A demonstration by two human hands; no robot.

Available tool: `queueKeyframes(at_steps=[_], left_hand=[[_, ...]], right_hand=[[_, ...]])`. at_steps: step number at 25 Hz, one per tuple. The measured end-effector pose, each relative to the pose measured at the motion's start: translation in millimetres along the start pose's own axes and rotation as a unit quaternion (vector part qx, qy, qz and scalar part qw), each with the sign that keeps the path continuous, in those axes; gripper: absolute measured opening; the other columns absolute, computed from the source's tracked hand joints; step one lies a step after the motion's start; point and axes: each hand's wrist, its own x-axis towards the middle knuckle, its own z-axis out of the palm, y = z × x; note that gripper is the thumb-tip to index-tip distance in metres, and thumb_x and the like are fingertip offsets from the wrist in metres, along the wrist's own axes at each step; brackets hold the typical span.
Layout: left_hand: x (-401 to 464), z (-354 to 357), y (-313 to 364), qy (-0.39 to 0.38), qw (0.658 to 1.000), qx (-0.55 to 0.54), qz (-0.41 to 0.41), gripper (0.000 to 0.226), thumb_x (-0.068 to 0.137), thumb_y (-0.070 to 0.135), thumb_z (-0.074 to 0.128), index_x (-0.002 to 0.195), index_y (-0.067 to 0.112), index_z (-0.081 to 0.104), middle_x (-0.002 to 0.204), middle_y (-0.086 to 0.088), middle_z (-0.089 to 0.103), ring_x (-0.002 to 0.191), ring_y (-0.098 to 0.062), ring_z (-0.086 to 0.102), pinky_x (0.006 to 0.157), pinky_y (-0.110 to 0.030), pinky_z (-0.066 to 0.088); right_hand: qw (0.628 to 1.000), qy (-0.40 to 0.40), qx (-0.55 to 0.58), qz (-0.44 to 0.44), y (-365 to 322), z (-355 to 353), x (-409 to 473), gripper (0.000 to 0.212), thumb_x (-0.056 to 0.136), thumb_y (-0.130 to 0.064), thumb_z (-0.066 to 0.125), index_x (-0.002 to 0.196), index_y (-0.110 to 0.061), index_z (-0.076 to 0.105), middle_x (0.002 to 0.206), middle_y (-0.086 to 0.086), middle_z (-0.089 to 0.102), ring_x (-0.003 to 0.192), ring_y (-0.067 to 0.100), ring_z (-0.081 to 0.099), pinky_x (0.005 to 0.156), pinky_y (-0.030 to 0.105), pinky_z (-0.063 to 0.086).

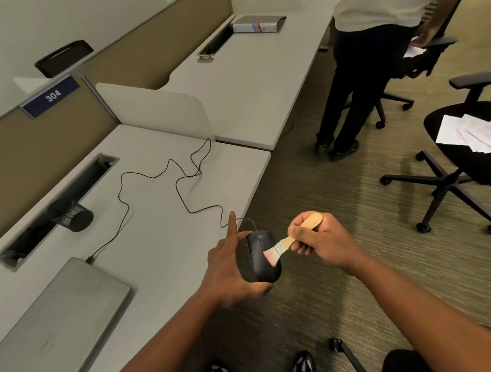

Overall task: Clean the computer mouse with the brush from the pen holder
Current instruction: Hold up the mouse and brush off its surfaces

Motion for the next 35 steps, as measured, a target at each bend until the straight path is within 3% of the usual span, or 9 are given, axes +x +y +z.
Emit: queueKeyframes(at_steps=[6,10,12,14,18,22,25,28,35], left_hand=[[-3.9,-1.6,-6.4,-0.027,1.000,-0.012,-0.009,0.159,0.057,0.066,0.096,0.156,0.064,-0.028,0.164,0.022,0.040,0.152,-0.018,0.038,0.126,-0.055,0.028],[-4.4,-2.6,-11.1,-0.029,0.999,-0.037,-0.009,0.159,0.055,0.065,0.098,0.155,0.067,-0.026,0.149,0.044,0.033,0.140,0.006,0.036,0.123,-0.048,0.027],[-3.4,-1.8,-13.8,-0.015,0.999,-0.041,-0.005,0.159,0.054,0.066,0.097,0.156,0.067,-0.024,0.142,0.052,0.031,0.131,0.020,0.032,0.116,-0.042,0.024],[-3.9,-0.7,-14.9,0.002,0.999,-0.045,-0.007,0.158,0.054,0.066,0.097,0.157,0.066,-0.022,0.143,0.052,0.032,0.133,0.014,0.032,0.114,-0.039,0.020],[-6.8,1.5,-19.7,0.020,0.998,-0.057,-0.016,0.155,0.053,0.068,0.097,0.158,0.068,-0.018,0.145,0.051,0.028,0.138,-0.002,0.036,0.114,-0.039,0.022],[-6.4,0.6,-19.2,0.026,0.996,-0.079,-0.028,0.151,0.046,0.090,0.087,0.157,0.071,-0.014,0.139,0.063,0.023,0.134,-0.001,0.040,0.112,-0.040,0.028],[-5.5,1.0,-17.1,0.016,0.995,-0.094,-0.010,0.147,0.049,0.089,0.087,0.158,0.072,-0.010,0.142,0.062,0.026,0.132,0.010,0.044,0.113,-0.034,0.034],[-7.3,2.3,-18.3,0.004,0.991,-0.131,-0.004,0.143,0.053,0.081,0.092,0.157,0.073,-0.004,0.142,0.061,0.034,0.132,0.023,0.042,0.110,-0.023,0.036],[-11.6,2.5,-19.9,-0.020,0.965,-0.255,-0.050,0.133,0.049,0.073,0.100,0.155,0.067,0.021,0.141,0.044,0.055,0.133,0.013,0.053,0.111,-0.027,0.050]], right_hand=[[0.983,0.101,-0.103,-0.112,15.4,3.7,-1.4,0.011,0.102,-0.031,0.067,0.094,-0.034,0.073,0.074,0.001,0.071,0.061,0.021,0.061,0.055,0.038,0.046],[0.975,0.032,-0.161,-0.150,8.0,2.8,-1.1,0.017,0.097,-0.023,0.074,0.100,-0.040,0.076,0.083,-0.021,0.073,0.075,-0.001,0.066,0.065,0.011,0.045],[0.966,-0.002,-0.211,-0.149,3.3,-1.0,-1.6,0.016,0.096,-0.020,0.076,0.103,-0.034,0.079,0.089,-0.020,0.074,0.087,0.001,0.068,0.073,0.012,0.048],[0.967,-0.035,-0.215,-0.130,-3.9,-6.6,-4.7,0.016,0.095,-0.020,0.077,0.099,-0.036,0.079,0.089,-0.016,0.075,0.088,0.005,0.068,0.076,0.019,0.052],[0.972,-0.138,-0.174,-0.082,-19.6,-19.3,-10.1,0.012,0.094,-0.022,0.077,0.097,-0.033,0.081,0.089,-0.007,0.077,0.082,0.011,0.069,0.073,0.027,0.054],[0.982,-0.159,-0.070,-0.070,-25.2,-30.8,-11.0,0.013,0.094,-0.023,0.076,0.103,-0.014,0.080,0.087,0.009,0.079,0.078,0.016,0.072,0.072,0.025,0.057],[0.985,-0.162,-0.012,-0.052,-21.4,-29.0,-9.7,0.023,0.092,-0.025,0.074,0.104,-0.007,0.078,0.091,0.018,0.079,0.080,0.023,0.073,0.071,0.027,0.060],[0.990,-0.127,0.045,-0.028,-14.2,-25.6,-7.0,0.023,0.090,-0.025,0.074,0.104,-0.007,0.078,0.092,0.022,0.078,0.082,0.025,0.074,0.069,0.026,0.060],[0.982,0.048,0.182,0.027,4.4,-11.2,-1.2,0.026,0.082,-0.030,0.076,0.100,-0.012,0.079,0.089,0.015,0.079,0.077,0.021,0.071,0.065,0.025,0.059]])
